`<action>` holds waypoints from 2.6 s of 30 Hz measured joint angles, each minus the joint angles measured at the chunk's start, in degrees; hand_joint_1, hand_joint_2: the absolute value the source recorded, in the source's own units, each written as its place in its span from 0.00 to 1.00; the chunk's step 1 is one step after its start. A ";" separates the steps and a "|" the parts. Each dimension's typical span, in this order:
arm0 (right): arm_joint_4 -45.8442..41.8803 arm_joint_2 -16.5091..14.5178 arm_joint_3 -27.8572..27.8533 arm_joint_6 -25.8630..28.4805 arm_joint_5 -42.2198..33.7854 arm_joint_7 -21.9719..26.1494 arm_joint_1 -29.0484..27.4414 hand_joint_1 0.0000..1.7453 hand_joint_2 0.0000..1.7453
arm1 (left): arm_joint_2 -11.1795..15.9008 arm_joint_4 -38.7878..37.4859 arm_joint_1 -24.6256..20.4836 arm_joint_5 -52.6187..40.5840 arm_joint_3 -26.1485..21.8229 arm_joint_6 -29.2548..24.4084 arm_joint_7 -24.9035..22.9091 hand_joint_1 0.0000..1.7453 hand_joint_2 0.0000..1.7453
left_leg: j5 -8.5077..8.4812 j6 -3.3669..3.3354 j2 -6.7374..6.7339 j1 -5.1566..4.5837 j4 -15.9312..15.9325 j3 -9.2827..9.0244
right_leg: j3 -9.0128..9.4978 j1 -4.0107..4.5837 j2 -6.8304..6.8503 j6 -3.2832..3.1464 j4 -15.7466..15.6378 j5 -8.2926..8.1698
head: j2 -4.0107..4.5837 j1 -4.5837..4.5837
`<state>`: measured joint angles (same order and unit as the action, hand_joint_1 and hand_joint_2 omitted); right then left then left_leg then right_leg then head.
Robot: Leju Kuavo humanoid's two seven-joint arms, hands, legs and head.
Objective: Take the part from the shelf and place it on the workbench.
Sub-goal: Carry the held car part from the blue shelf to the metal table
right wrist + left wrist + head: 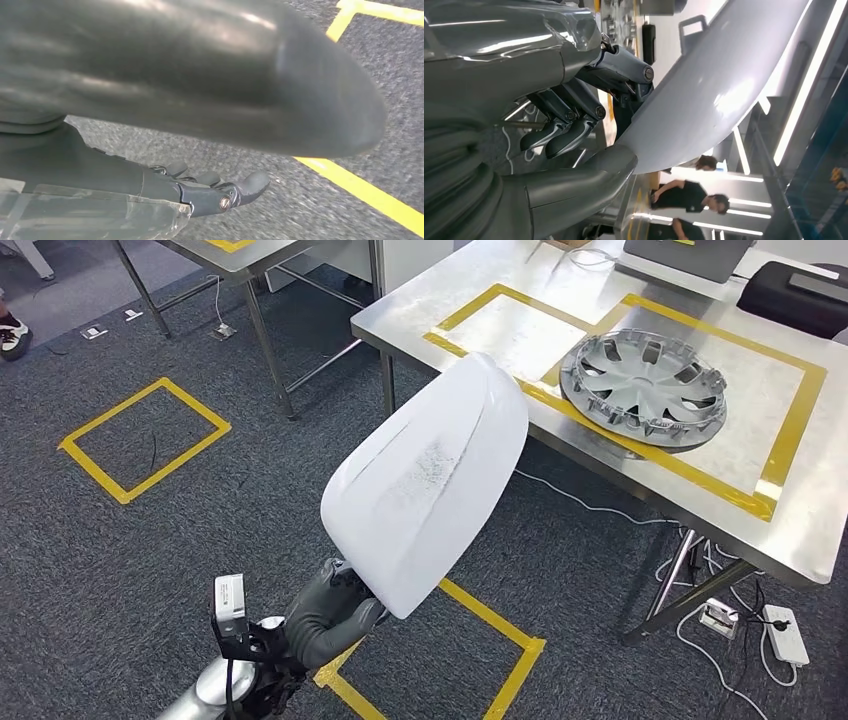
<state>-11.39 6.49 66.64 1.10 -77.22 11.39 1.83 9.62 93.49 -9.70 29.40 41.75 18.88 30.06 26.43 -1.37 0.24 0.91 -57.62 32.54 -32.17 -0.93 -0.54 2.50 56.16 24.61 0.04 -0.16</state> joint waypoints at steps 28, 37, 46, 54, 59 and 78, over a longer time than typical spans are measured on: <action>-0.04 -1.19 0.19 -0.05 1.27 -0.40 1.00 0.00 0.00 | -0.13 2.73 1.42 -2.41 -2.18 -3.62 1.85 1.00 1.00 | -2.32 -0.36 -0.14 -0.68 -2.73 3.96 | 2.97 0.40 -0.29 -2.35 -0.39 2.45 | 0.00 -0.15; -0.04 -2.13 0.20 -0.02 1.20 -0.02 1.90 0.00 0.00 | 0.14 4.74 1.61 -3.69 -2.84 -3.67 1.82 1.00 1.00 | -2.50 -2.58 -0.08 -0.88 2.31 0.00 | -5.15 0.30 -0.09 -0.99 13.65 6.55 | 0.00 -0.33; -0.02 -2.07 0.20 0.00 1.44 -0.02 1.81 0.00 0.00 | 0.23 5.19 2.03 -4.22 -3.01 -3.52 1.96 1.00 1.00 | 0.91 -0.22 0.19 -0.73 1.88 -3.16 | -2.62 -0.17 0.66 -0.43 -0.60 -1.18 | 0.00 -0.43; -0.02 -2.09 0.19 0.02 1.62 0.04 1.89 0.00 0.00 | 0.64 6.07 2.75 -4.31 -3.84 -3.40 2.02 1.00 1.00 | 6.66 1.42 -0.16 -0.25 -16.60 8.91 | 1.12 0.07 0.11 -2.99 -0.76 0.94 | 0.00 -0.23; -0.10 -2.27 0.19 0.19 1.64 0.04 1.83 0.00 0.00 | 0.81 6.18 3.05 -4.34 -4.14 -2.87 2.03 1.00 1.00 | -3.15 -1.20 0.00 -1.26 -2.95 6.10 | 4.29 0.91 -0.41 -2.86 -0.89 3.39 | 0.00 -0.25; -0.34 -1.63 0.22 0.37 2.24 0.05 0.89 0.00 0.00 | 0.92 7.26 4.76 -4.95 -4.49 -2.23 2.22 1.00 1.00 | 1.53 -0.45 0.78 -1.05 1.41 -3.12 | -2.42 -0.57 0.86 -0.48 0.33 -0.64 | 0.00 -0.33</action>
<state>-11.73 4.86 66.86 1.47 -74.98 11.44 2.73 10.54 100.74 -4.94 24.45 37.27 16.65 32.28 27.96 -1.82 1.02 -0.15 -56.22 29.42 -34.59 -1.50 0.32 2.02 56.49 23.97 0.04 -0.49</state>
